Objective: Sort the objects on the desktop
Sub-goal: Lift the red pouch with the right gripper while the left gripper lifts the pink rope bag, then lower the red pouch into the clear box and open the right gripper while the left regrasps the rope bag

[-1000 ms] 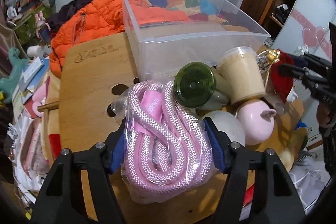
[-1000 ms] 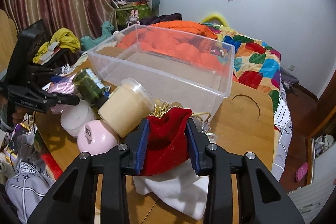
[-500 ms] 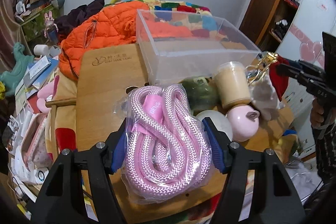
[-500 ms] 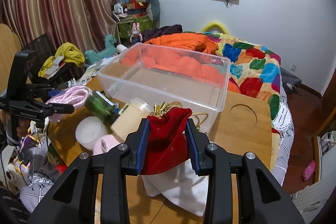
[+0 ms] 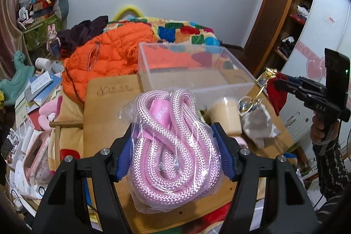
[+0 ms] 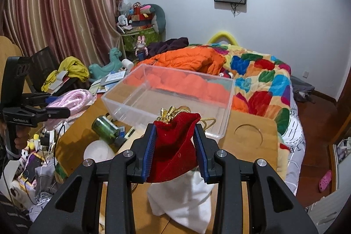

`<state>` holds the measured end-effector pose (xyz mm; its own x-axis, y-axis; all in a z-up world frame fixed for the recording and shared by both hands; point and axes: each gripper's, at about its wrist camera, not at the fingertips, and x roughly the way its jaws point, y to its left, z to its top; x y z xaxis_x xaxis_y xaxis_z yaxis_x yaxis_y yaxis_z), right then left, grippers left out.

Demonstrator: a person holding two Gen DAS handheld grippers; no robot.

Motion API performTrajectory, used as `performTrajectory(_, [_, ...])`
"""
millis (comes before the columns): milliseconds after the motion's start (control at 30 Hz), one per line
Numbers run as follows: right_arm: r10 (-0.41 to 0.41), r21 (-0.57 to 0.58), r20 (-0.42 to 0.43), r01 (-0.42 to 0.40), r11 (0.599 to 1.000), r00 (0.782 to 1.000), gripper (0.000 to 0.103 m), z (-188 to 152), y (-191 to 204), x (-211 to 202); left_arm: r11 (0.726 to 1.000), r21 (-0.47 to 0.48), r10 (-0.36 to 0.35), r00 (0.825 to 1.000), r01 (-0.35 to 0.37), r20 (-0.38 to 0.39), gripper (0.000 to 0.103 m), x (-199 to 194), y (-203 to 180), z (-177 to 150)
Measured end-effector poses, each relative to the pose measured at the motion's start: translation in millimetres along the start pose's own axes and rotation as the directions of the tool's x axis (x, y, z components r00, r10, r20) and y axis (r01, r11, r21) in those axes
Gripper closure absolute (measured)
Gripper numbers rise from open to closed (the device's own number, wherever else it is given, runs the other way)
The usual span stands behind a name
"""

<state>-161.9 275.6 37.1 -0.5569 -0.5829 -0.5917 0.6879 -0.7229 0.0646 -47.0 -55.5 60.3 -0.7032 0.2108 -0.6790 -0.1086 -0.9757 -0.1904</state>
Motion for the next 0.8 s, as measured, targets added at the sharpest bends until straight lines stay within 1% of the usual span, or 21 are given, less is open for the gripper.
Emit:
performTrajectory(167, [0.003,0.014,0.019,-0.003,1.0,1.0,0.072,11.2,-6.4,-1.3,1.0,0.002,-0.009,1.0,0.009,0.028,0.037,-2.1,-3.1,14.7])
performTrajectory(433, [-0.006,-0.014,0.039,0.007,1.0,0.999,0.072,37.3,-10.4,3.1,0.999,0.032,-0.002,0.999,0.0,0.051,0.037,4.2,-9.7,46.6])
performTrajectory(467, [-0.008,-0.016,0.04,0.009,1.0,0.999,0.072,40.7,-10.7,5.3,0.999,0.033,-0.004,0.998,0.002,0.061,0.047,5.5,-10.0,52.6])
performTrajectory(500, [-0.01,-0.017,0.041,0.011,1.0,0.999,0.072,45.0,-10.6,9.1,0.999,0.038,-0.01,0.998,0.008,0.065,0.062,6.4,-11.0,56.0])
performTrajectory(533, [-0.012,-0.016,0.041,0.013,1.0,0.999,0.072,46.6,-11.8,11.4,0.999,0.044,-0.01,0.998,0.007,0.059,0.086,8.7,-12.5,61.4])
performTrajectory(600, [-0.009,-0.021,0.034,0.01,1.0,0.999,0.072,50.2,-10.9,19.2,0.998,0.06,-0.022,0.999,0.019,0.049,0.087,16.4,-13.7,68.7])
performTrajectory(667, [-0.007,-0.021,0.022,0.007,1.0,1.0,0.072,50.2,-11.0,28.6,0.993,0.104,0.049,0.999,-0.05,0.018,0.087,36.9,-15.9,68.7])
performTrajectory(733, [0.001,-0.012,0.004,-0.001,1.0,1.0,0.072,46.7,-12.3,38.4,0.994,0.106,0.033,0.999,-0.03,-0.032,0.087,56.0,-12.1,64.3])
performTrajectory(800, [0.009,0.006,-0.009,-0.009,1.0,1.0,0.072,43.5,-16.7,46.0,0.997,0.076,0.011,0.998,-0.006,-0.058,0.087,68.2,-3.2,60.1])
